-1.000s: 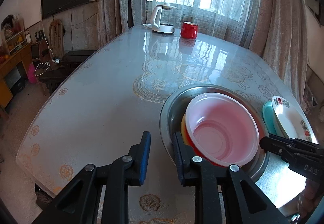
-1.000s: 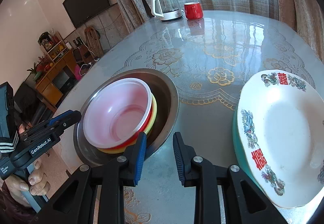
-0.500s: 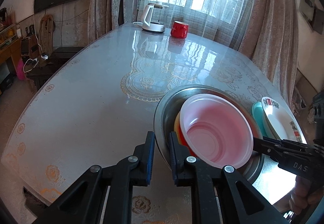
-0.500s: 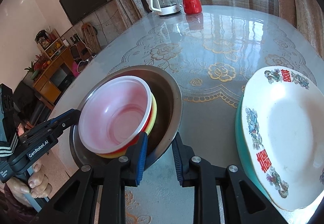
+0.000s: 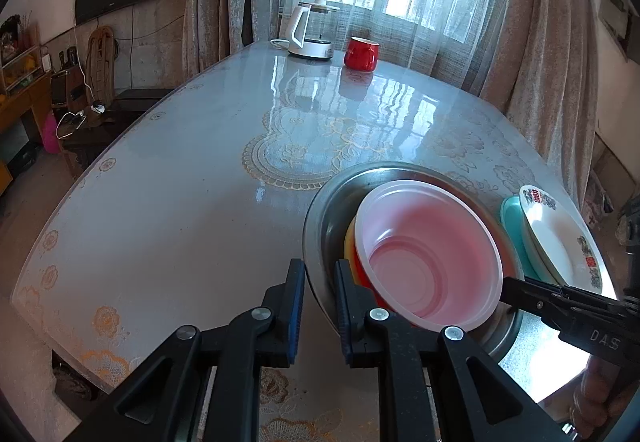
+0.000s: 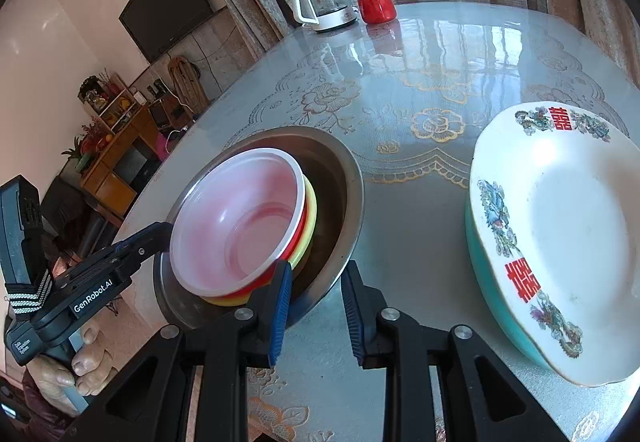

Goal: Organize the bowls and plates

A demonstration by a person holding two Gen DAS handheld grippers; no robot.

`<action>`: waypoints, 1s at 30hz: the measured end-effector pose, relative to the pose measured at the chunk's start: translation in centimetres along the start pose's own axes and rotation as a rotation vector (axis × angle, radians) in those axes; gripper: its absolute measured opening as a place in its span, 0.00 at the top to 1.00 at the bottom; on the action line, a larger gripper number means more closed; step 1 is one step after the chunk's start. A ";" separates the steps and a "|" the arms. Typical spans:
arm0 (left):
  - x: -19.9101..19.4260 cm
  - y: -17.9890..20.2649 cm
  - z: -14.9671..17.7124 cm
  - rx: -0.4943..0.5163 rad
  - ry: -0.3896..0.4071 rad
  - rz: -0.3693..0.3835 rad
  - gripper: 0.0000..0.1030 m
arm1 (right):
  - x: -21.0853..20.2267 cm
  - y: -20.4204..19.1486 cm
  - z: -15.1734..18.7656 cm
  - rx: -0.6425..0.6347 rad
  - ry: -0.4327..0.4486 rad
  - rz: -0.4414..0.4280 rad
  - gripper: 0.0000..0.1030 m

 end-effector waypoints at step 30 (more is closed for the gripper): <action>4.0 0.4 -0.7 0.095 -0.091 0.080 0.78 | 1.7 1.0 -2.6 -0.077 -0.109 -0.097 0.73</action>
Point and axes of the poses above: each gripper's, at about its wrist camera, not at the fingertips, and x roughly the way its jaws point, y to its right, z to its underside, the point moved 2 cm from there along x, roughly the way its jaws point
